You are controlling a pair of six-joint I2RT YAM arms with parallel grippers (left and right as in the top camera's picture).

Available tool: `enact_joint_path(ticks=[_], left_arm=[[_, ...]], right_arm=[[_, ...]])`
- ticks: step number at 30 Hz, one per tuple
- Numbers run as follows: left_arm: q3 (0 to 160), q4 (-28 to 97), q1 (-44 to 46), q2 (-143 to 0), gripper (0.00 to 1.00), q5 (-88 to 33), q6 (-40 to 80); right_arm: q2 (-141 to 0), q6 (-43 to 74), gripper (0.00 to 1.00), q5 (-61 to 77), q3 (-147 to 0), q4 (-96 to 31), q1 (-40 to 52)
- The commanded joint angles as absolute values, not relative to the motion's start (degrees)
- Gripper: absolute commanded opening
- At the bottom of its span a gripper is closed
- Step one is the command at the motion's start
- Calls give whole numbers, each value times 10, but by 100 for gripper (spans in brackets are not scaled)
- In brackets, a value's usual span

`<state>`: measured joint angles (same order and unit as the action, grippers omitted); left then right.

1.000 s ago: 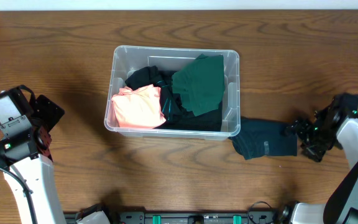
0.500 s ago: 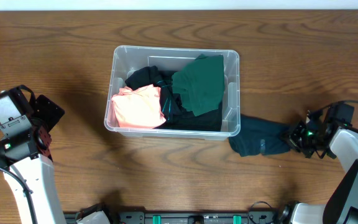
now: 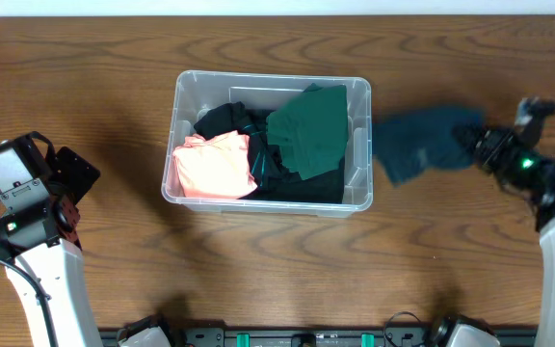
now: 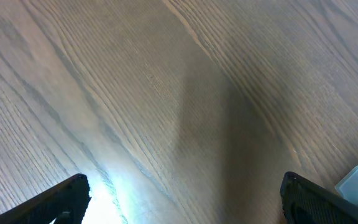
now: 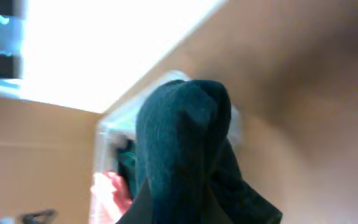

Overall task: Pack container
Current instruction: 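Lift the navy garment with the right gripper and lay it in the bin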

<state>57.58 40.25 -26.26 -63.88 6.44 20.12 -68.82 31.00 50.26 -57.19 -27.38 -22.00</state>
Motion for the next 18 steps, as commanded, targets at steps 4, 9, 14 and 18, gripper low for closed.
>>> enact_joint_path(ticks=[4,9,14,18], left_arm=[[580,403,-266,-640,98,71,203],[580,403,-266,-640,98,71,203],[580,403,-266,-640,98,71,203],[580,403,-266,-640,98,71,203]], right_arm=[[-667,548,1,572,-594,-106,-147],[-704,616,1,498,-594,-2,-34],[-773,647,1,353,-594,109,111],[-857,668,1,222,-594,246,216]])
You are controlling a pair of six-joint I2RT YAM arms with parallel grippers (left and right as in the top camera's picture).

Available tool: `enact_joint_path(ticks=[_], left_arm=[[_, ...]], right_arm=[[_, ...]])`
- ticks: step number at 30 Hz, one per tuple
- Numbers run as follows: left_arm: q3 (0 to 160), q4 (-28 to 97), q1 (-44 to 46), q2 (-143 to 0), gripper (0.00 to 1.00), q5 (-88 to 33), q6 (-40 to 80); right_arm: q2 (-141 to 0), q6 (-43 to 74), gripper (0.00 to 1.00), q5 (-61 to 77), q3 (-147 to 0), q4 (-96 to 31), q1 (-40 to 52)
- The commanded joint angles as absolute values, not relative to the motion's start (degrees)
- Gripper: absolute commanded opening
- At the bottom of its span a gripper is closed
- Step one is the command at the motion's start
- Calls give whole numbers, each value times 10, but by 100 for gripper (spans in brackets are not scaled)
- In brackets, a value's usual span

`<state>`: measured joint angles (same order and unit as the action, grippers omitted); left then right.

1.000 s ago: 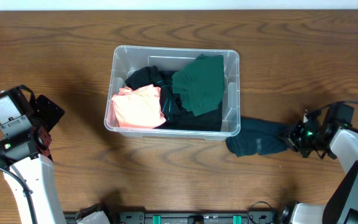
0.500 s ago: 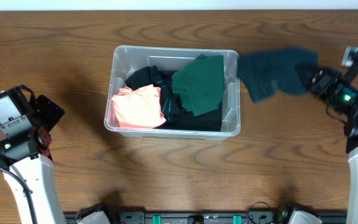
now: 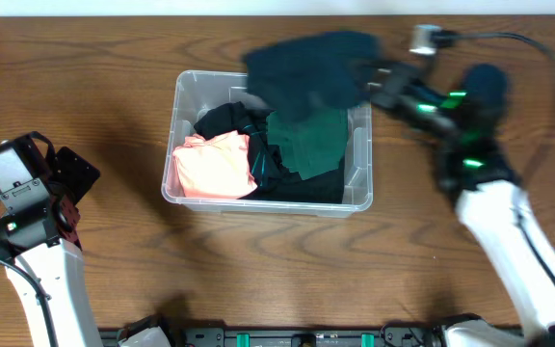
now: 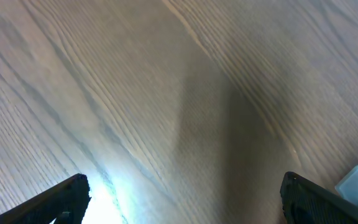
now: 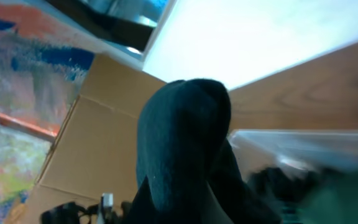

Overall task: Pack container
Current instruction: 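Lift the navy garment with the right gripper and lay it in the bin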

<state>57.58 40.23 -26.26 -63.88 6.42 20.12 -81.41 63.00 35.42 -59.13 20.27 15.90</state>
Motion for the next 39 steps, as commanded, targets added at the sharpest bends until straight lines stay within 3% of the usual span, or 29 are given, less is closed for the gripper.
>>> enact_joint_path(ticks=[1,4,9,19,23,25,29,36,37,39], left_arm=[[580,403,-266,-640,98,71,203],[580,403,-266,-640,98,71,203],[580,403,-266,-640,98,71,203],[580,403,-266,-640,98,71,203],[580,403,-266,-640,98,71,203],[580,403,-266,-640,98,71,203],[580,403,-266,-640,98,71,203],[580,403,-266,-640,98,71,203],[580,403,-266,-640,98,71,203],[580,403,-266,-640,98,71,203]], right_arm=[[-882,674,1,194,-594,283,238],[-952,703,1,134,-594,355,285],[-1056,705,1,68,-594,352,320],[-1140,674,2,118,-594,330,318],[-1111,628,43,170,-594,329,306],[-1085,604,56,197,-594,321,295],[-1002,503,73,245,-594,249,268],[-856,285,82,258,-595,35,251],[-827,238,96,255,-595,-1,247],[-785,185,99,240,-595,-46,242]])
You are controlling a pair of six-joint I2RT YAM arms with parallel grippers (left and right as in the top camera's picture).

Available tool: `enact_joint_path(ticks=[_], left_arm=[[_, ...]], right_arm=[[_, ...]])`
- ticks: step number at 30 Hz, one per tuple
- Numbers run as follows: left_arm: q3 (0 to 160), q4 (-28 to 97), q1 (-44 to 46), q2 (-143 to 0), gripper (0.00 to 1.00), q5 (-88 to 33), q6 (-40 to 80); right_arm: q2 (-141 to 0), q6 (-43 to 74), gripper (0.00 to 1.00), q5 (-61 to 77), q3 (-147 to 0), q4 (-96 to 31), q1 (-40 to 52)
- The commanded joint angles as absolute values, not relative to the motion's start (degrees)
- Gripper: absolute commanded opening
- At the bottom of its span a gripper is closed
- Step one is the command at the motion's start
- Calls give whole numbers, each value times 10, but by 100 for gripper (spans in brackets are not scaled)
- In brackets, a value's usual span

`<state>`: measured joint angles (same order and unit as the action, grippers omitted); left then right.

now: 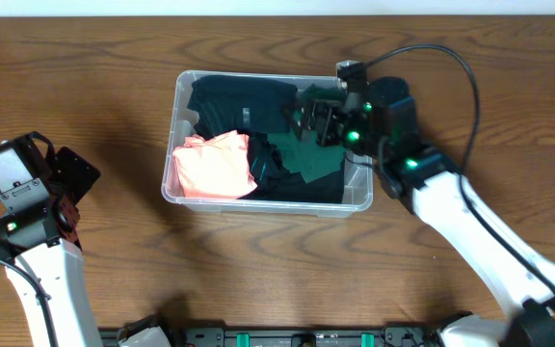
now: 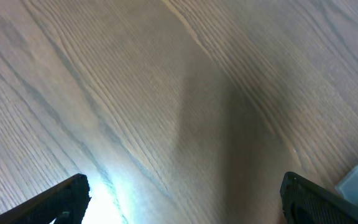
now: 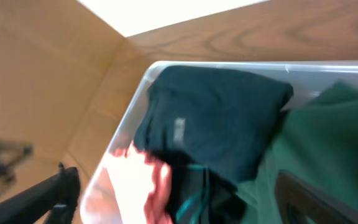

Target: Pack container

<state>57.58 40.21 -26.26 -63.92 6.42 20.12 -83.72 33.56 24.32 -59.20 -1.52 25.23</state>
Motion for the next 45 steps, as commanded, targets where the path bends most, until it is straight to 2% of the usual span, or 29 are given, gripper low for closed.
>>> enact_joint_path(ticks=[1,12,19,29,37,45], left_arm=[[580,403,-266,-640,98,71,203],[580,403,-266,-640,98,71,203],[580,403,-266,-640,98,71,203],[580,403,-266,-640,98,71,203],[580,403,-266,-640,98,71,203],[580,403,-266,-640,98,71,203]], right_arm=[[-766,171,99,229,-595,-66,240],[-579,102,99,52,-595,-243,202],[-495,89,99,-84,-595,-296,194],[-416,89,99,-164,-595,-392,133],[-376,89,99,-165,-588,-429,108],[-221,92,99,-165,-504,-429,104]])
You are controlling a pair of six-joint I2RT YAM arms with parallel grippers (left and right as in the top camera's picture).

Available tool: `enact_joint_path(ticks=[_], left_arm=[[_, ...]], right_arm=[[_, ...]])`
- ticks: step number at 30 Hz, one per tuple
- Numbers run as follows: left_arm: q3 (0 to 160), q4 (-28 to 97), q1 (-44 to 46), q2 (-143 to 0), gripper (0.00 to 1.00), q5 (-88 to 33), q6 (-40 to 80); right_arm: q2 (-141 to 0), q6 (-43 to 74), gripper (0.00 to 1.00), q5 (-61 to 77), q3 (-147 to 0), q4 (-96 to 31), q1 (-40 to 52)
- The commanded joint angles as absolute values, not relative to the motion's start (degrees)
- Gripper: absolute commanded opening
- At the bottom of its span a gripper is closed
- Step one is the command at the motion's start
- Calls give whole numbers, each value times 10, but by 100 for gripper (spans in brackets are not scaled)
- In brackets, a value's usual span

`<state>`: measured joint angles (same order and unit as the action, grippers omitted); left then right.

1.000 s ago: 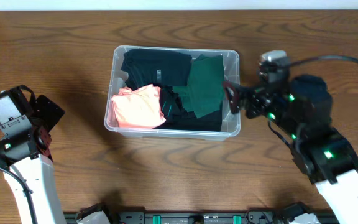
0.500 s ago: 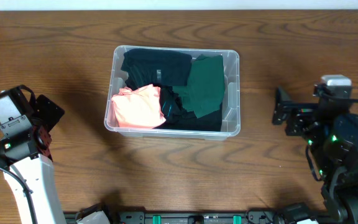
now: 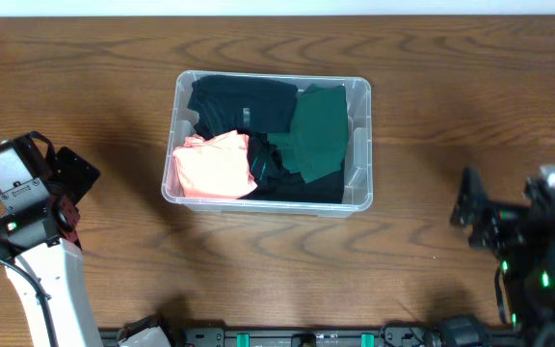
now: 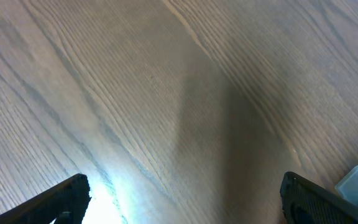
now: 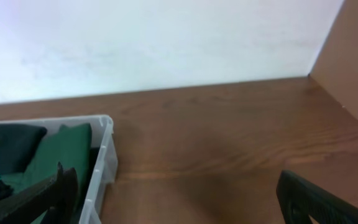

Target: Pack container

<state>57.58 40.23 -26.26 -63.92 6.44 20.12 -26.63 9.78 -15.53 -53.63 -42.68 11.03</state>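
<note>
A clear plastic container (image 3: pixel 359 145) stands at the middle of the table. In it lie a dark teal garment (image 3: pixel 239 101) at the back left, a green garment (image 3: pixel 318 130), a pink garment (image 3: pixel 213 166) and black cloth (image 3: pixel 287 178). My right gripper (image 3: pixel 475 220) stands open and empty over bare wood, right of the container; its wrist view catches the container's wall (image 5: pixel 102 165) at the left. My left gripper (image 3: pixel 70 198) stays open far left, with only wood between its fingertips (image 4: pixel 67 196).
The wooden table (image 3: pixel 432 87) surrounds the container. A white wall (image 5: pixel 166 43) rises behind the table's far edge. A corner of pale plastic shows at the right edge of the left wrist view.
My right gripper was open over the container's right part; now it is over bare wood at the right front. The green garment shows uncovered. The left arm has not moved.
My right gripper held the dark teal garment over the table right of the container, then over the container's back edge. Then the garment lay in the container's back left with the gripper open beside it. Now the gripper is away at the right front, empty.
</note>
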Motion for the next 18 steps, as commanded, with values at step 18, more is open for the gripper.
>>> enact_joint_path(ticks=[18], left_arm=[[580,403,-266,-640,98,71,203]], right_arm=[[-3,109,99,-115,-300,-429,67]])
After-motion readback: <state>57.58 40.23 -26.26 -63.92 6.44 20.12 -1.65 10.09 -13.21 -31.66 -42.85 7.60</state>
